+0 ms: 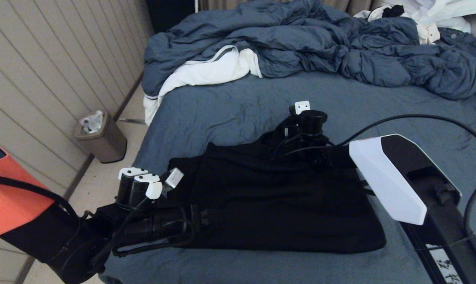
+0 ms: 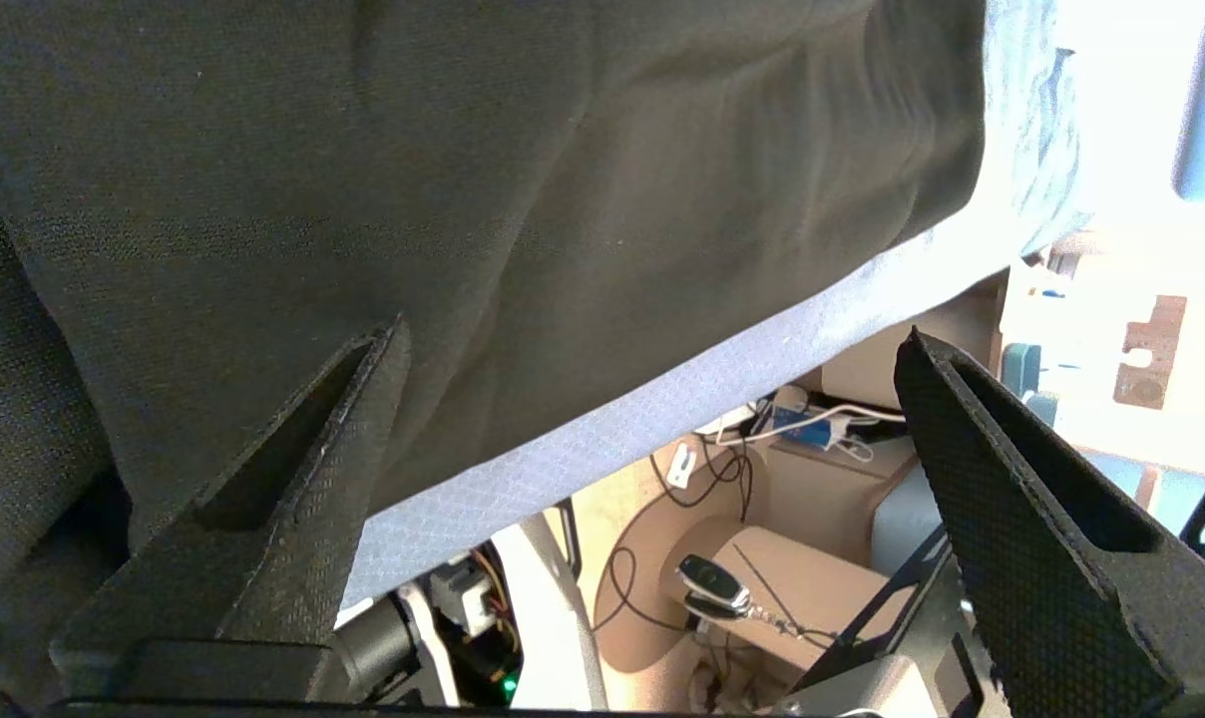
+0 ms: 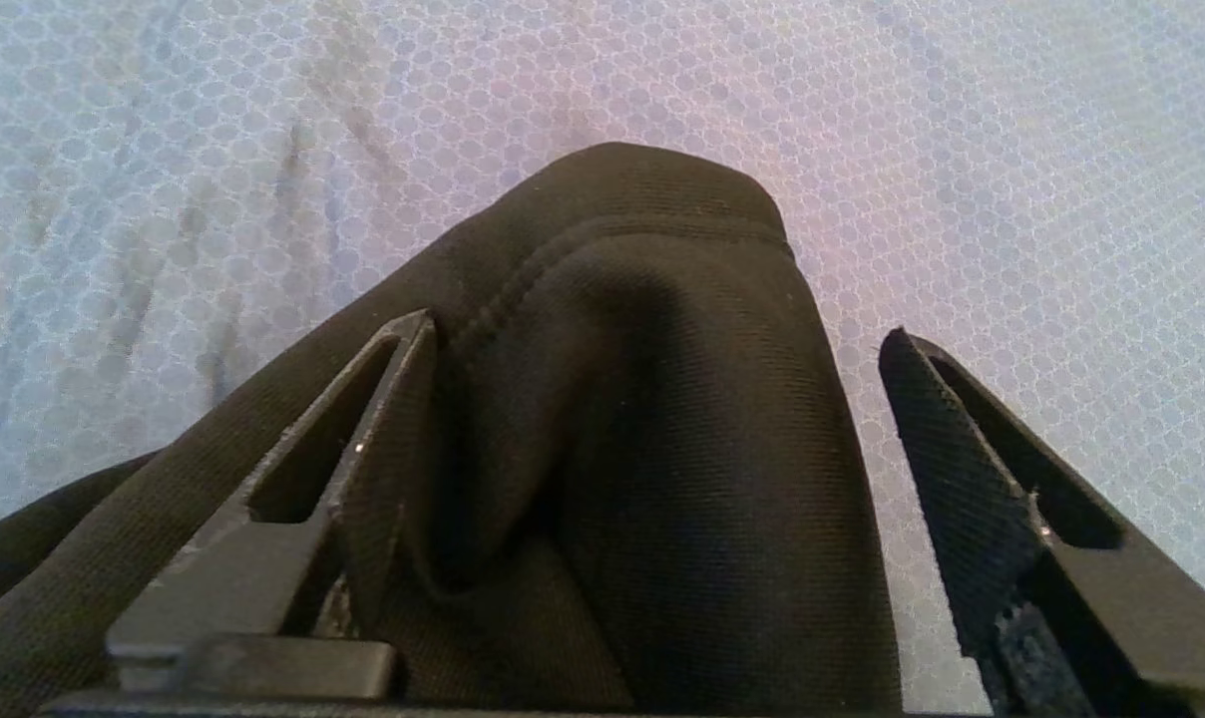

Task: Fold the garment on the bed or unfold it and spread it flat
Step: Fold the black sweatshirt

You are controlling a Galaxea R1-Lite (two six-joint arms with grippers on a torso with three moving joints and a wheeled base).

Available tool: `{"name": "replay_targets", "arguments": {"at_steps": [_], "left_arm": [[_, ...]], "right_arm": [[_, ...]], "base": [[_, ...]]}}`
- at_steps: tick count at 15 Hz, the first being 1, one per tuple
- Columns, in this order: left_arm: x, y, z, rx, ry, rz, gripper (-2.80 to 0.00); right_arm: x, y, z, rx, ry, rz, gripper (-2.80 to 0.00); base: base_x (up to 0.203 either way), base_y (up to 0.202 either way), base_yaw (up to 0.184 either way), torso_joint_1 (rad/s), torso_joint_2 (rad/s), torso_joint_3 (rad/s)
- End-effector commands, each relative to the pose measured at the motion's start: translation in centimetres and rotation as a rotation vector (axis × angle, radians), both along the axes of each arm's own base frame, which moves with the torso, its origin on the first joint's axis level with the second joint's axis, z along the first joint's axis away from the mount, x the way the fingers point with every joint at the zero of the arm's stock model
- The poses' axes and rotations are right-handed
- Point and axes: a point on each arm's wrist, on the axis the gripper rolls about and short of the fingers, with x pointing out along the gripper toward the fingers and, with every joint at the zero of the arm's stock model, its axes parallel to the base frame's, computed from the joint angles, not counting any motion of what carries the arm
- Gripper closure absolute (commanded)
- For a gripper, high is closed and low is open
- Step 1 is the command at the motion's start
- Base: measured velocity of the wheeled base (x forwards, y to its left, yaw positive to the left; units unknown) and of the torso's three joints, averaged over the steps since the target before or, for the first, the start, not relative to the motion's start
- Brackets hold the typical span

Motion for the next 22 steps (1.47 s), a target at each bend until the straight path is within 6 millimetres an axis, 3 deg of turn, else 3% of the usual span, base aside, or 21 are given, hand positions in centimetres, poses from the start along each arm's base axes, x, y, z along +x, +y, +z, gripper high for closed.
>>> {"name": "replay_targets", "arguments": {"at_steps": [1, 15, 16, 17, 22], "left_arm": [[0.07, -0.05, -0.07, -0.003, 0.002, -0.001, -2.80], [0.09, -0.12, -0.37, 0.002, 0.010, -0.002, -2.80], [0.09, -0.12, -0.37, 0.002, 0.010, -0.002, -2.80], [0.09, -0.13, -0.40, 0.003, 0.011, -0.002, -2.80], [0.12, -0.14, -0.51, 0.005, 0.013, -0.003, -2.80]], "right_arm": [[0.00, -0.13, 0.16, 0.002, -0.007, -0.004, -2.80], [-0.41, -0.30, 0.73, 0.096, 0.051, 0.000, -2.80], [-0.40, -0.38, 0.60, 0.100, 0.054, -0.003, -1.12], [-0.41, -0.39, 0.65, 0.100, 0.055, -0.003, 0.00], [-0.37, -0.27, 0.70, 0.100, 0.051, 0.006, 0.00]], "base": [[0.000, 0.000, 0.000, 0.000, 0.00, 0.000], [0.000, 0.000, 0.000, 0.000, 0.00, 0.000], [0.000, 0.000, 0.000, 0.000, 0.00, 0.000], [0.000, 0.000, 0.000, 0.000, 0.00, 0.000], [0.000, 0.000, 0.000, 0.000, 0.00, 0.000]]}}
